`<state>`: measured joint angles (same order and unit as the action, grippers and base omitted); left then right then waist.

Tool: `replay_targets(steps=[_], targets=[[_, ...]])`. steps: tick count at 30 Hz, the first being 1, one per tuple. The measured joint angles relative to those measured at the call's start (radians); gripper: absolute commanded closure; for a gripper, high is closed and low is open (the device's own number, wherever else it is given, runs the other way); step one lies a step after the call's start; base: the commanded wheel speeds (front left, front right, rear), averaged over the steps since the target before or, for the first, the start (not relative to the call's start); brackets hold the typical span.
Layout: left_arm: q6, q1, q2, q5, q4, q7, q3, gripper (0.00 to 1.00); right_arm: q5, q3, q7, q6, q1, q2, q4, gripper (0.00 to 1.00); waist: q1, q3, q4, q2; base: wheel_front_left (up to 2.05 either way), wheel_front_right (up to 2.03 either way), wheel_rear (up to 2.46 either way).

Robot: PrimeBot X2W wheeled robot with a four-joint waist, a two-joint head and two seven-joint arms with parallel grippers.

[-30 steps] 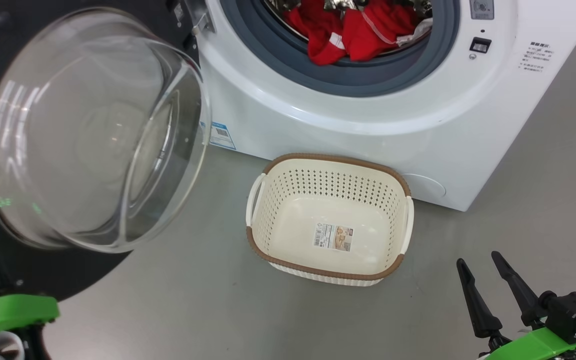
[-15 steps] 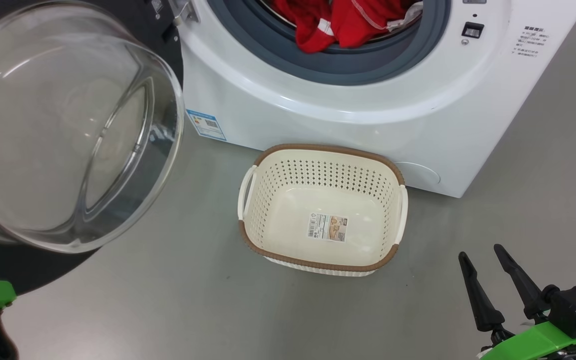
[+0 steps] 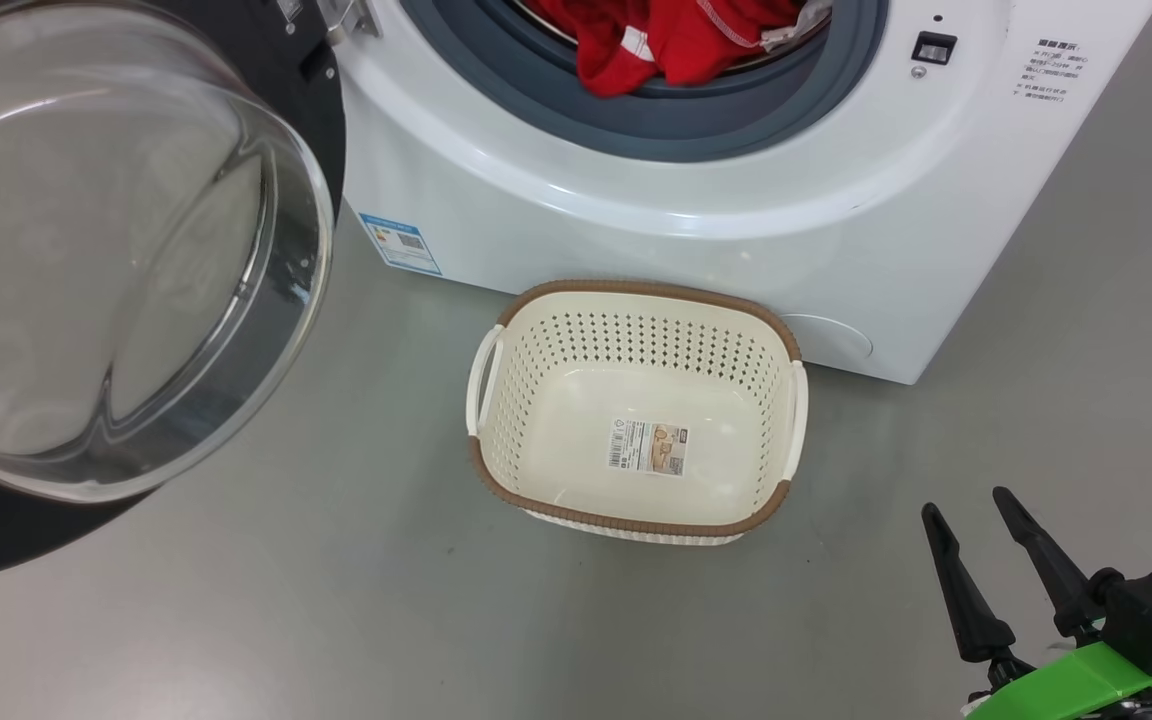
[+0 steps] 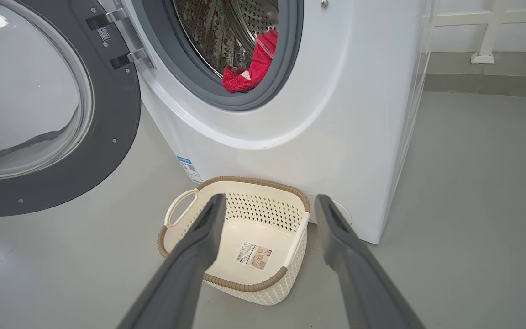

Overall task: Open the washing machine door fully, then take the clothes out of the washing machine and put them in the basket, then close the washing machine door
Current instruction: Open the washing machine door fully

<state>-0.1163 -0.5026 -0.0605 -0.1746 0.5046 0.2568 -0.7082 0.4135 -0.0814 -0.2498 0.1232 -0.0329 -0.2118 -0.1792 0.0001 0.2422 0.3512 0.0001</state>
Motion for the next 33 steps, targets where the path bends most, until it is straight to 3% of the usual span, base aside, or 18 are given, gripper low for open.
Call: replay_targets(steps=[8,21,33], targets=[[-0.007,-0.042,-0.024,0.034,0.049,0.000,-0.027,1.00,0.000,-0.001,0.000,0.000,0.004,-0.008,0.002,0.00,0.0000,0.014,-0.003,0.0000,0.00,0.00,0.00],[-0.009,-0.049,-0.003,0.043,0.053,0.000,-0.039,1.00,0.000,0.000,0.000,0.000,0.018,-0.007,0.002,0.00,0.0000,0.003,-0.008,0.0000,0.00,0.00,0.00],[-0.009,0.133,0.028,-0.013,-0.074,0.000,0.116,1.00,0.000,0.000,0.000,0.000,0.017,0.023,-0.005,0.00,0.0000,-0.044,-0.013,0.0000,0.00,0.00,0.00]])
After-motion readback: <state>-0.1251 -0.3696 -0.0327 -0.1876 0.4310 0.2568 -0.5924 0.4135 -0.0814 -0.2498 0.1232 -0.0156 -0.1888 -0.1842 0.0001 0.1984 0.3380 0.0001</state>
